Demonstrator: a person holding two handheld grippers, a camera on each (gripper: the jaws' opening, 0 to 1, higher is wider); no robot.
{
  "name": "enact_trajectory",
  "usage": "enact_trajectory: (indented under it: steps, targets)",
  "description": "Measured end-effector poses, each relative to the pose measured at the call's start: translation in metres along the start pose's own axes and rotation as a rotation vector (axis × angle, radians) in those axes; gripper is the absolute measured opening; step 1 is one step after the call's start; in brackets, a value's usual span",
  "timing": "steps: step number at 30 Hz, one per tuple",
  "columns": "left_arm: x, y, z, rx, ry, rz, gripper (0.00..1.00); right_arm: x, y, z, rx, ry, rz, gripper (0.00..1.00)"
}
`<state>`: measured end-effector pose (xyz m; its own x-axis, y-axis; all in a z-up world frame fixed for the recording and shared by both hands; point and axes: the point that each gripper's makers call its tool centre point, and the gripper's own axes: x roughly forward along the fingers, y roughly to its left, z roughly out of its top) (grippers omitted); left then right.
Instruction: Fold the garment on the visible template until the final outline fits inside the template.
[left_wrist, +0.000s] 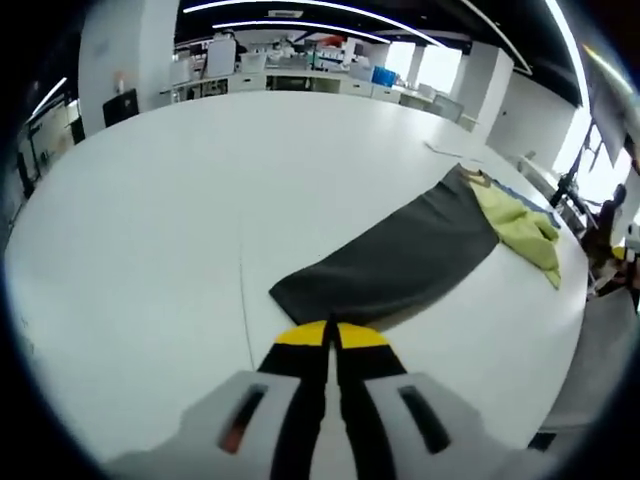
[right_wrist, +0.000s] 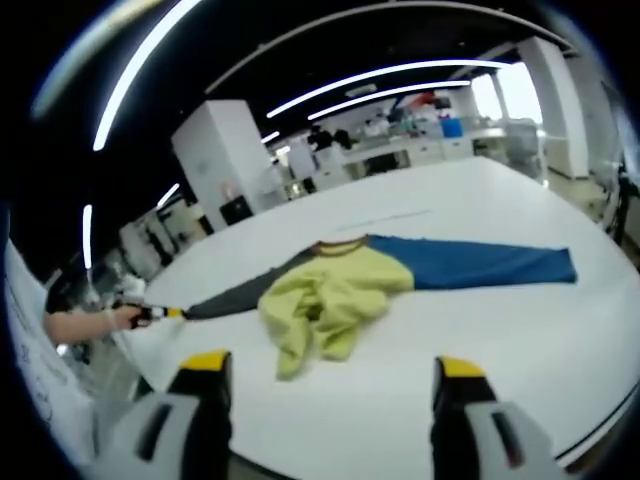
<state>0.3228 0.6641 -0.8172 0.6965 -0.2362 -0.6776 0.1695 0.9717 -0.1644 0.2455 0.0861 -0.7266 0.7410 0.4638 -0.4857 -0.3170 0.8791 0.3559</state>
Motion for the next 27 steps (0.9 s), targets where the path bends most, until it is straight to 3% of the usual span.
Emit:
enact_trajectory:
  steps: [3,7,13,19,22,25,26,27]
  targets:
    - [-0.001,0.001,-0.003,0.035,0.005,0.008,0.01,0.0,0.0,0.003,0.0,-0.01,0.001,0.82]
    - [-0.006,0.001,-0.002,0.037,-0.017,-0.009,0.11,-0.001,0.001,0.003,-0.003,-0.009,0.002,0.83]
    - [-0.017,-0.012,0.016,0.059,-0.128,-0.042,0.21,0.0,0.002,0.003,-0.018,0.001,0.013,0.86]
    - [-0.038,-0.062,0.053,-0.057,-0.303,-0.216,0.38,0.001,0.003,0.005,-0.032,0.011,0.034,0.88]
    - [-0.046,-0.086,0.066,-0.095,-0.363,-0.283,0.47,0.003,0.004,0.006,-0.036,0.015,0.056,0.88]
    - [-0.05,-0.11,0.069,-0.127,-0.363,-0.354,0.56,0.005,0.003,0.006,-0.046,0.029,0.089,0.89]
    - [-0.054,-0.128,0.069,-0.115,-0.359,-0.393,0.57,0.006,0.004,0.005,-0.051,0.041,0.101,0.89]
    - [-0.055,-0.135,0.07,-0.113,-0.363,-0.395,0.6,0.006,0.004,0.005,-0.051,0.045,0.105,0.89]
